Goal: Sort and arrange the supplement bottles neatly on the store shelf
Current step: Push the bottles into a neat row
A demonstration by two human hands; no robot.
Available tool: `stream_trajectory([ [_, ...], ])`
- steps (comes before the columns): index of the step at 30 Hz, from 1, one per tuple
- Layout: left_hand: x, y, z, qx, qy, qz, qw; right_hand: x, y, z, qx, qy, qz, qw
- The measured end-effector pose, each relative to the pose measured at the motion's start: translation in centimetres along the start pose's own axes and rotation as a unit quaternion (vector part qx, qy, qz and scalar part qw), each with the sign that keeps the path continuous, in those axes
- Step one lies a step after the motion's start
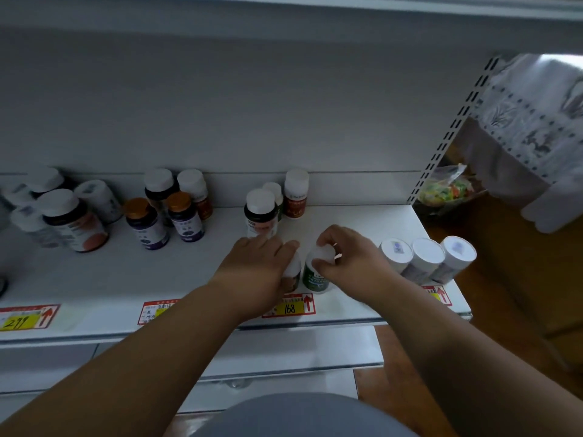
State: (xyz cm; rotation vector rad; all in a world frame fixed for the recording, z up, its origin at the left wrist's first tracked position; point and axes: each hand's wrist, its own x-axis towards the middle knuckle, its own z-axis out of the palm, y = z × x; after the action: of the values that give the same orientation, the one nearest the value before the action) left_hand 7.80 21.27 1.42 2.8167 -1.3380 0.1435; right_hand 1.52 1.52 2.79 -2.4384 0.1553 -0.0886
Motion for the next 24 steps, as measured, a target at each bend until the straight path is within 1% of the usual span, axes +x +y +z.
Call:
stream_trajectory([
  [5,0.0,0.2,0.0,0.002,0.012,0.002,1.0,0.2,-0.1,0.7,0.021,-0.014,-0.031,0.999],
  [9,0.0,0.1,0.0,0.003,0.016,0.004,1.0,0.4,-0.1,0.7,0.007,-0.02,-0.035,0.999],
  [13,0.0,0.0,-0.2,-0.027,0.025,-0.001,0.999,0.4,-0.3,0.8,0.006,-0.005,-0.026,1.0],
  [16,0.0,0.1,-0.8,-0.052,0.08,-0.031,0.995,1.6,-1.3,0.2,0.011,0.023,-0.03,0.999],
  [19,0.3,-0.4,-1.1,-0.114,0.151,-0.083,0.979,4.5,-2.7,-0.5,-0.023,0.038,-0.064,0.997],
  [21,0.3,-1.1,-1.0,-0.153,0.181,-0.117,0.965,6.8,-4.0,-0.4,-0.045,0.023,-0.086,0.995],
  [24,-0.1,-1.9,-1.2,-0.184,0.199,-0.141,0.952,9.5,-6.0,0.7,-0.068,-0.039,-0.088,0.993],
])
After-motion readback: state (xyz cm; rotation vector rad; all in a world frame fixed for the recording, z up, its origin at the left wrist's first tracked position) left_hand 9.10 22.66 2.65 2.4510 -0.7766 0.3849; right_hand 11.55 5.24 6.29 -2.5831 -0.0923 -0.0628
